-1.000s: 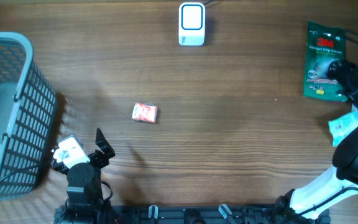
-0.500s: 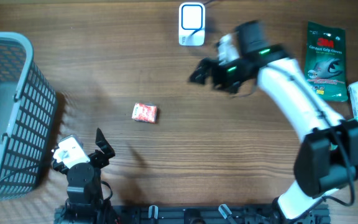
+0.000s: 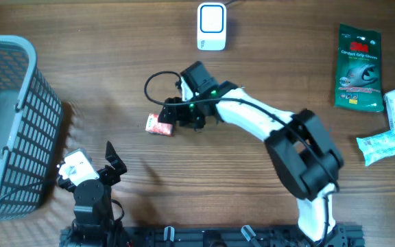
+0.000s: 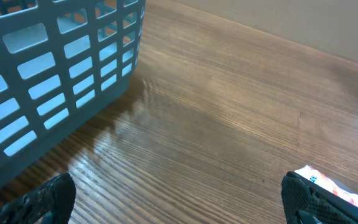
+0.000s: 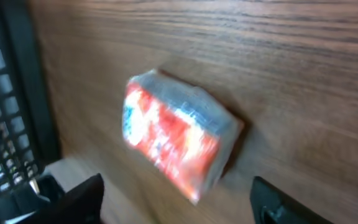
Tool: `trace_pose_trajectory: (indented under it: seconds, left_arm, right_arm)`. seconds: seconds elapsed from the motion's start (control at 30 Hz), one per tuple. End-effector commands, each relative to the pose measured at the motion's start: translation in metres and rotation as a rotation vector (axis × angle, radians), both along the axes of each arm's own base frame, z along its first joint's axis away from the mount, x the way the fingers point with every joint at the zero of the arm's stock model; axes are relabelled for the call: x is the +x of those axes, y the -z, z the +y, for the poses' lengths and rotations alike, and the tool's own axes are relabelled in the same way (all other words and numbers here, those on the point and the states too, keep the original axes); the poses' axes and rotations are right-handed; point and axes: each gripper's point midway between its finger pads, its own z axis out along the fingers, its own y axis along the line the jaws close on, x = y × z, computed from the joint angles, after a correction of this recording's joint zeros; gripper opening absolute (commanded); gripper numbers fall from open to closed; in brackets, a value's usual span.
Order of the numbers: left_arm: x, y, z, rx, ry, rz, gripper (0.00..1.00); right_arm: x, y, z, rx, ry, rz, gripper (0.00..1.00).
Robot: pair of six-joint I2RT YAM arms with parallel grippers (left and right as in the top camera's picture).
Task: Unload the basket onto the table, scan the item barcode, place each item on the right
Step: 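Reach the right gripper to the small red-white box and grasp it, then lift the red-white box and hold it over the scanner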
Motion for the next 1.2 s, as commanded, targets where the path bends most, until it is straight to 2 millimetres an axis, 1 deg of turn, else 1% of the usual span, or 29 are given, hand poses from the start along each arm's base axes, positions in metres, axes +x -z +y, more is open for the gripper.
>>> trace_pose_trajectory:
  seconds: [0.0,0.1,0.13,0.17,0.2,0.27,0.3,0.33,0.37,0.4,0.43,0.47,0.5,0.53,0.57,0.6,0.63,0.67,0.73,0.83,0.9,0.97,1.0,1.1,1.13,1.17]
  left_arm:
    - [0.001,0.001,-0.002,0.014,0.019,0.004,1.00]
    - [0.001,0.001,-0.002,0.014,0.019,0.004,1.00]
    - [0.001,0.001,-0.002,0.014,0.019,0.004,1.00]
    - [0.001,0.001,-0.002,0.014,0.019,0.004,1.00]
    - [0.001,0.001,-0.002,0.014,0.019,0.004,1.00]
    - [0.001,0.001,-0.002,0.014,0.019,0.004,1.00]
    - [0.001,0.001,-0.002,0.014,0.019,0.004,1.00]
    - [0.001,0.001,-0.002,0.014,0.019,0.004,1.00]
    - [0.001,0.001,-0.002,0.014,0.019,0.004,1.00]
    - [0.001,0.001,-0.002,0.014,0.019,0.004,1.00]
    - [0.001,0.001,-0.002,0.014,0.019,0.004,1.00]
    - [0.001,0.001,-0.002,0.014,0.019,0.004,1.00]
    - [0.001,0.001,-0.002,0.014,0.019,0.004,1.00]
    - [0.001,0.001,-0.002,0.014,0.019,0.004,1.00]
    - [0.001,0.001,-0.002,0.014,0.019,0.004,1.00]
    - [0.001,0.001,-0.002,0.014,0.019,0.004,1.00]
    - [0.001,0.001,-0.002,0.014,0.019,0.004,1.00]
    - [0.001,0.001,-0.002,0.014,0.019,0.004,1.00]
    - [0.001,0.001,-0.002,0.014,0.019,0.004,1.00]
    - [0.001,0.001,-0.002,0.014,0.019,0.004,1.00]
    - [0.001,0.001,-0.002,0.014,0.019,0.004,1.00]
    - [0.001,0.001,-0.002,0.014,0.019,0.004,1.00]
    - [0.001,0.001,-0.002,0.014,0.019,0.004,1.00]
    - [0.001,0.001,-0.002,0.014,0.019,0.004,1.00]
    - [0.001,0.001,-0.002,0.014,0.019,0.004,1.00]
    - [0.001,0.001,-0.002,0.014,0.019,0.004,1.00]
  right_arm:
    - [0.008,0.035,-0.008,-0.087,0.121,0.042,0.70]
    - [0.008,0.048,-0.011,-0.125,0.140,0.044,0.69]
    - [0.005,0.053,-0.010,-0.135,0.134,0.050,0.67]
    - [0.003,0.057,-0.010,-0.143,0.131,0.055,0.63]
    - [-0.002,0.065,-0.009,-0.156,0.122,0.066,0.49]
    - [-0.009,0.077,-0.008,-0.176,0.110,0.082,0.28]
    - [-0.012,0.085,-0.007,-0.183,0.103,0.089,0.25]
    - [-0.013,0.089,-0.007,-0.186,0.095,0.090,0.25]
    - [-0.015,0.092,-0.007,-0.188,0.077,0.084,0.19]
    - [-0.016,0.094,-0.007,-0.192,0.065,0.081,0.07]
    - [-0.017,0.094,-0.007,-0.188,0.056,0.080,0.04]
    - [-0.017,0.093,-0.006,-0.185,0.051,0.078,0.04]
    - [-0.016,0.088,-0.005,-0.169,0.049,0.080,0.04]
    - [-0.013,0.078,-0.003,-0.138,0.047,0.083,0.04]
    - [-0.010,0.067,-0.002,-0.111,0.041,0.083,0.04]
    - [-0.006,0.051,-0.003,-0.084,0.032,0.074,0.04]
    - [-0.003,0.038,-0.009,-0.082,0.047,0.077,0.04]
    - [-0.001,0.018,-0.020,-0.085,0.071,0.085,0.04]
    - [-0.003,-0.012,-0.043,-0.098,0.112,0.121,0.04]
    - [-0.025,-0.057,-0.079,-0.090,0.149,0.241,0.04]
    - [-0.044,-0.085,-0.102,-0.064,0.186,0.369,0.04]
    - [-0.063,-0.107,-0.117,-0.023,0.212,0.492,0.04]
    - [-0.072,-0.116,-0.124,-0.014,0.229,0.550,0.04]
    - [-0.090,-0.130,-0.136,-0.008,0.266,0.685,0.04]
    - [-0.103,-0.137,-0.141,-0.019,0.284,0.779,0.04]
    - [-0.107,-0.139,-0.142,-0.020,0.289,0.809,0.04]
